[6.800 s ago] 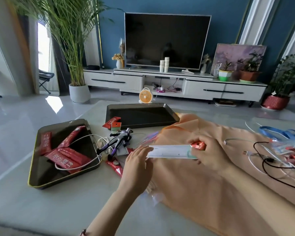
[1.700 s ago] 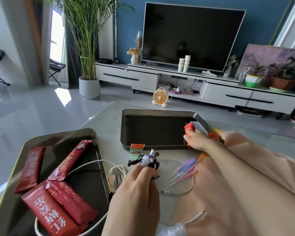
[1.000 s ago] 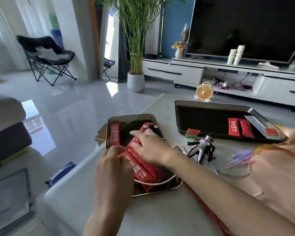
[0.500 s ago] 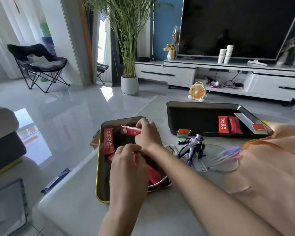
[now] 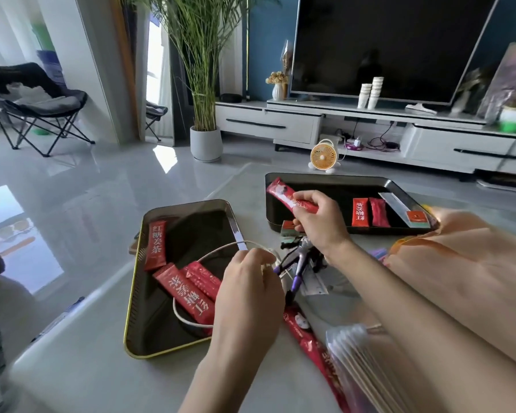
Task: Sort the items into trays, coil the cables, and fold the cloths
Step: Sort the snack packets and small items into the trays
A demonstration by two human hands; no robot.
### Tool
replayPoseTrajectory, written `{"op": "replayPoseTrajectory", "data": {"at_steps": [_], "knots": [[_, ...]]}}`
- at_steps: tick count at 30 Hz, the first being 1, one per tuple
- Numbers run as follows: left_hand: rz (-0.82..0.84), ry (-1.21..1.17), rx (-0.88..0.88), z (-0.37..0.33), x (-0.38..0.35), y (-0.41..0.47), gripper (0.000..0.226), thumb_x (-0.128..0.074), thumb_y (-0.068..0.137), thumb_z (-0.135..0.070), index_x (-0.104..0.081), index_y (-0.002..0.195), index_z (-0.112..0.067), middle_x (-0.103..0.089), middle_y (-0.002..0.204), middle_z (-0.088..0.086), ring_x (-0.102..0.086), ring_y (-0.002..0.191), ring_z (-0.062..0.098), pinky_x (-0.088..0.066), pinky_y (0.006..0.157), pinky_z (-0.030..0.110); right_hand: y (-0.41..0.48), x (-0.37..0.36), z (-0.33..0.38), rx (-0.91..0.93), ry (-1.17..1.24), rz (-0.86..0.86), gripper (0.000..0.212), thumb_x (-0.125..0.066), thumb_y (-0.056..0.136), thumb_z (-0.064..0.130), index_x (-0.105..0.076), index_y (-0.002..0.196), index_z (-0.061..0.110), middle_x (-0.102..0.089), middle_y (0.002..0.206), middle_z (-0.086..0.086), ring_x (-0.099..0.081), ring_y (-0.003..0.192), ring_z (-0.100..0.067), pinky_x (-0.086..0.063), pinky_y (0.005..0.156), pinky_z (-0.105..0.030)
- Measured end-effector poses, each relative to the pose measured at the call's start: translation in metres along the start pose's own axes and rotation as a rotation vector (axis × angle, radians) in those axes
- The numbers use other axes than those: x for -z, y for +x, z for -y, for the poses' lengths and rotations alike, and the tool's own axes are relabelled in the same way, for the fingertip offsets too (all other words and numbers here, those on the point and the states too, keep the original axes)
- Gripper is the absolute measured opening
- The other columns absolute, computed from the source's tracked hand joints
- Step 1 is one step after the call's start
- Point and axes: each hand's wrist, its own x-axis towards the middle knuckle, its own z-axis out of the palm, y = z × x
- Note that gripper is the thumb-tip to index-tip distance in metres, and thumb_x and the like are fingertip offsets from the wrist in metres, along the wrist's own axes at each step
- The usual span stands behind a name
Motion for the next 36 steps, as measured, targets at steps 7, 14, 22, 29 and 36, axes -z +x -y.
{"op": "replayPoseTrajectory", "data": {"at_steps": [7, 14, 22, 29, 36], "knots": [[0.007, 0.003, -0.071, -0.005, -0.016, -0.002, 0.023, -0.047, 0.089, -0.007, -0.064, 0.102, -0.014, -0.057, 0.102, -0.007, -0.051, 0.094, 0.009, -0.037, 0.07, 0.01, 0.027, 0.086, -0.042, -0.064, -0.389, -0.378, 0.029, -0.057, 0.09, 0.014, -0.06, 0.118, 0.005, -0.053, 0.121, -0.02, -0.052, 0.11, -0.03, -0.037, 0.093, -0.029], [0.04, -0.007, -0.068, -0.014, -0.031, 0.008, 0.025, -0.045, 0.09, -0.009, -0.064, 0.104, -0.018, -0.056, 0.102, -0.008, -0.051, 0.098, 0.009, -0.035, 0.073, 0.014, 0.06, 0.121, -0.082, -0.154, -0.612, -0.324, 0.032, -0.049, 0.095, 0.018, -0.058, 0.123, 0.006, -0.056, 0.124, -0.02, -0.051, 0.114, -0.033, -0.038, 0.084, -0.03], [0.026, -0.043, -0.018, -0.013, -0.034, 0.018, 0.021, -0.048, 0.09, -0.009, -0.065, 0.099, -0.019, -0.059, 0.1, -0.007, -0.056, 0.093, 0.014, -0.047, 0.081, 0.03, 0.082, 0.088, -0.096, -0.239, -1.015, 0.02, 0.053, -0.04, 0.096, 0.042, -0.032, 0.143, 0.018, -0.015, 0.155, -0.015, -0.021, 0.139, -0.035, -0.022, 0.111, -0.046], [0.001, -0.027, -0.009, -0.005, -0.031, 0.028, 0.022, -0.048, 0.089, -0.01, -0.064, 0.102, -0.018, -0.058, 0.1, -0.008, -0.055, 0.09, 0.01, -0.042, 0.072, 0.017, 0.098, 0.1, -0.11, -0.361, -0.977, 0.282, 0.055, -0.039, 0.096, 0.041, -0.029, 0.147, 0.024, -0.006, 0.158, -0.009, -0.01, 0.143, -0.033, -0.014, 0.116, -0.046], [-0.001, -0.038, -0.016, -0.007, -0.022, 0.028, 0.025, -0.047, 0.089, -0.005, -0.065, 0.103, -0.017, -0.059, 0.101, -0.007, -0.05, 0.082, -0.006, -0.034, 0.068, -0.005, 0.042, 0.104, -0.071, -0.079, -0.626, 0.043, 0.034, -0.05, 0.095, 0.025, -0.055, 0.127, 0.013, -0.054, 0.129, -0.008, -0.05, 0.117, -0.022, -0.04, 0.088, -0.029]]}}
